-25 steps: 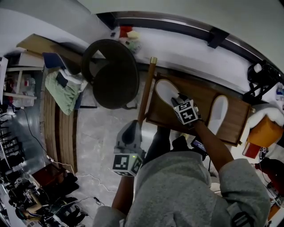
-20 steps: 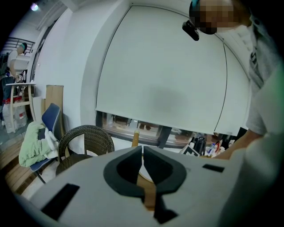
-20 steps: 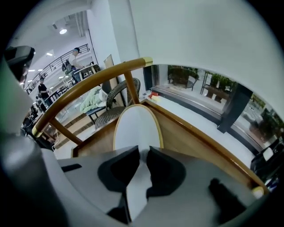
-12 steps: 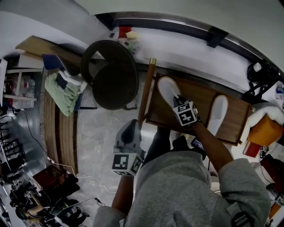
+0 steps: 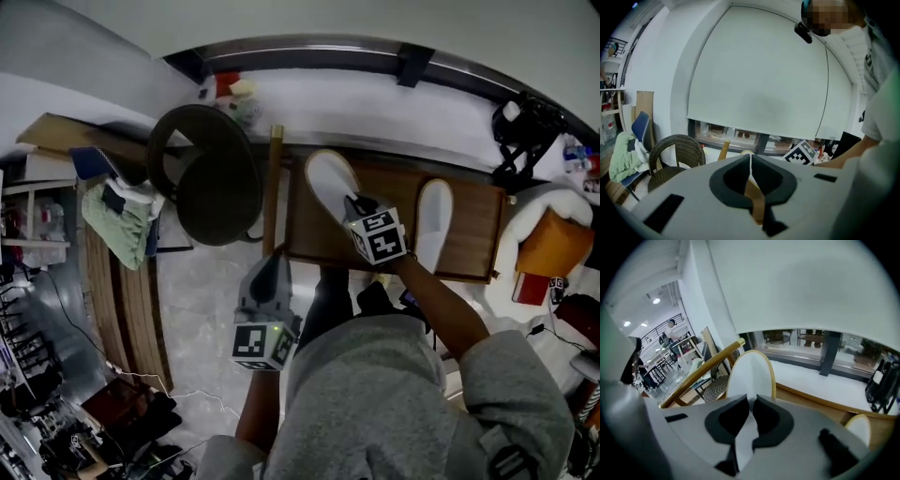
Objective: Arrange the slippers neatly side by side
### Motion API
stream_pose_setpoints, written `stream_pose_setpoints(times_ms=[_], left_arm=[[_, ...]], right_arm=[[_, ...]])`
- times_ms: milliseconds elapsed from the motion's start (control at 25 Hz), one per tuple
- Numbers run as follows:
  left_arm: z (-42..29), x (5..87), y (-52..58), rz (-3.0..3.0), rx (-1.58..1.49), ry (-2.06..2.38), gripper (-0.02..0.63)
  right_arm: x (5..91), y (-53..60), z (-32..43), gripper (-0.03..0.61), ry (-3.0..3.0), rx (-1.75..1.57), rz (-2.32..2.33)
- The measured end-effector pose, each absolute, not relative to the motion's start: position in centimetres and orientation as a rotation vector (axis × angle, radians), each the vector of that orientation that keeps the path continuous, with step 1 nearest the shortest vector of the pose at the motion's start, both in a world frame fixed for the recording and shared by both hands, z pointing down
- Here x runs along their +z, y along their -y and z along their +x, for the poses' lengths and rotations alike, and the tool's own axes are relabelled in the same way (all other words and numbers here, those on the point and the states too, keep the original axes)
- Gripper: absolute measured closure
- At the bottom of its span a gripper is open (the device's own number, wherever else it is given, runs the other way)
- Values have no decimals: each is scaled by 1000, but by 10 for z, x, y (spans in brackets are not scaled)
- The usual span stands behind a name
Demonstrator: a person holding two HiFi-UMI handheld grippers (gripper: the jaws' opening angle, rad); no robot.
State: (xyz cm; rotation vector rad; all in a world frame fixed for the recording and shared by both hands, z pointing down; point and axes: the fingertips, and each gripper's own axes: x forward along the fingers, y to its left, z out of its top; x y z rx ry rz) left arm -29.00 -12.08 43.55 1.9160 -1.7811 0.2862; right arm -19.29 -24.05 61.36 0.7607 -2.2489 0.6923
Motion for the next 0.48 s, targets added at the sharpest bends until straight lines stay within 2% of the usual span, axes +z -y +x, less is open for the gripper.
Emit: stream_pose_setpoints(times_ms=[480], left_arm=[[-211, 435, 120, 2045, 323, 1660, 591]], right_arm=[[618, 215, -98, 537, 2142, 1017, 941]])
